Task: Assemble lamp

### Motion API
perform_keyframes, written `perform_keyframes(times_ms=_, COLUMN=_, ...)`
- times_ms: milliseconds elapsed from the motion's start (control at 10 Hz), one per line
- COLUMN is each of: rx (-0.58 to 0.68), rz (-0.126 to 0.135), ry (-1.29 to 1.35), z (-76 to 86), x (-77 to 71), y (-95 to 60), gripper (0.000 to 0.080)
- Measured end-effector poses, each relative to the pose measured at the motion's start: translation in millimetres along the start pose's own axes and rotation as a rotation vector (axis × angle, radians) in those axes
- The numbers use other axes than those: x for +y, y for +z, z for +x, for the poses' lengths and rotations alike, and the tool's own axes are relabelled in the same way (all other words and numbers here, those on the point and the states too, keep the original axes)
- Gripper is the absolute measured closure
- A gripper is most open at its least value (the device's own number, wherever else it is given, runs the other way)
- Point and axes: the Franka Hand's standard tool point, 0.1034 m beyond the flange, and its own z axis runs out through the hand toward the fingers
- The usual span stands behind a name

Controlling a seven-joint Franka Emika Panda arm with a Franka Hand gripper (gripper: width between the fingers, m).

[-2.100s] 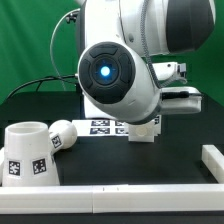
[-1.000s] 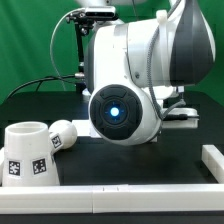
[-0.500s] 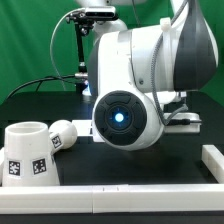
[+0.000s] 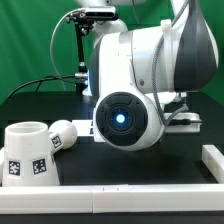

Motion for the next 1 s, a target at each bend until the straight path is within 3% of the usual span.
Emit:
perform_keyframes(times_ms=800, rx=-0.002, rz=0.001, ry=0.002, z=-0.7, x=0.5, y=-0.5, gripper=0.0328)
perform_keyframes(times_ms=1000, rx=0.037, rz=0.006, ry=-0.008, z=-10.0, x=-3.2, y=-20.1, gripper=0.0328)
